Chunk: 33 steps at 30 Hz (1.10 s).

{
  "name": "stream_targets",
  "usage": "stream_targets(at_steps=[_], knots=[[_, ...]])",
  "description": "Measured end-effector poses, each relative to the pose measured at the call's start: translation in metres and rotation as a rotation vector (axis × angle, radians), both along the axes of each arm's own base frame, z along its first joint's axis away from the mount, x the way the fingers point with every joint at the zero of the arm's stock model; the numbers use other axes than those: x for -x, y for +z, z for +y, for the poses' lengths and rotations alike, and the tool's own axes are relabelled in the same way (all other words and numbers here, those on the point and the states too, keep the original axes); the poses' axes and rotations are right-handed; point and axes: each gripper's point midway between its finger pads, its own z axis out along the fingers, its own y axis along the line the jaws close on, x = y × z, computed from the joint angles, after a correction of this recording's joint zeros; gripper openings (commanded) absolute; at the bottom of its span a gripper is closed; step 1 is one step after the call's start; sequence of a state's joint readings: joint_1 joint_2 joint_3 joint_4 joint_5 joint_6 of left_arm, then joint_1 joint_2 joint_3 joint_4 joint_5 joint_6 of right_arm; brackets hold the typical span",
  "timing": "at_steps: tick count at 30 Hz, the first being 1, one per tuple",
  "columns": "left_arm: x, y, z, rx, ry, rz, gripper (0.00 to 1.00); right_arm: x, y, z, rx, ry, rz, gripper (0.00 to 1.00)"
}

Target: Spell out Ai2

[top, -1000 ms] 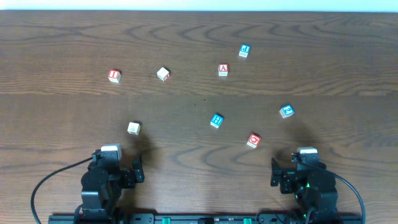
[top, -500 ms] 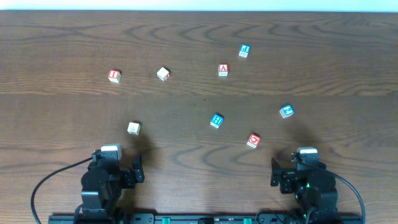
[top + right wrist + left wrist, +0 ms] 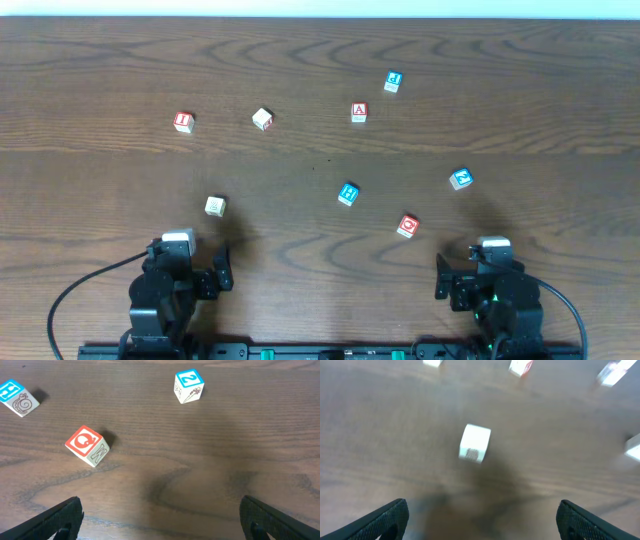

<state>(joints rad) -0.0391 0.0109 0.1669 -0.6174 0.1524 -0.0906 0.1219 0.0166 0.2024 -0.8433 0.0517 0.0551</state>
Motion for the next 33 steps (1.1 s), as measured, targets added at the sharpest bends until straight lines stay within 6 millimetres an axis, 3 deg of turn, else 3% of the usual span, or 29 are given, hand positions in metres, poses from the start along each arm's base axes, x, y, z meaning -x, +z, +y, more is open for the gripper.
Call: stream_targets(at_steps=[7, 12, 17, 22, 33], knots=[[-0.023, 0.041, -0.007, 0.029, -0.026, -0.177, 0.95, 0.000, 0.000, 0.000, 0.000, 0.000, 0.000, 0.99], [-0.031, 0.044, -0.009, -0.008, -0.058, -0.124, 0.95, 0.000, 0.000, 0.000, 0.000, 0.000, 0.000, 0.99], [-0.052, 0.074, -0.011, -0.081, -0.105, -0.092, 0.95, 0.000, 0.000, 0.000, 0.000, 0.000, -0.001, 0.99], [-0.088, 0.092, -0.012, -0.171, -0.165, -0.021, 0.95, 0.000, 0.000, 0.000, -0.001, 0.000, -0.003, 0.99], [-0.204, 0.099, -0.003, -0.330, -0.198, 0.122, 0.95, 0.000, 0.000, 0.000, -0.001, 0.000, -0.005, 0.99]])
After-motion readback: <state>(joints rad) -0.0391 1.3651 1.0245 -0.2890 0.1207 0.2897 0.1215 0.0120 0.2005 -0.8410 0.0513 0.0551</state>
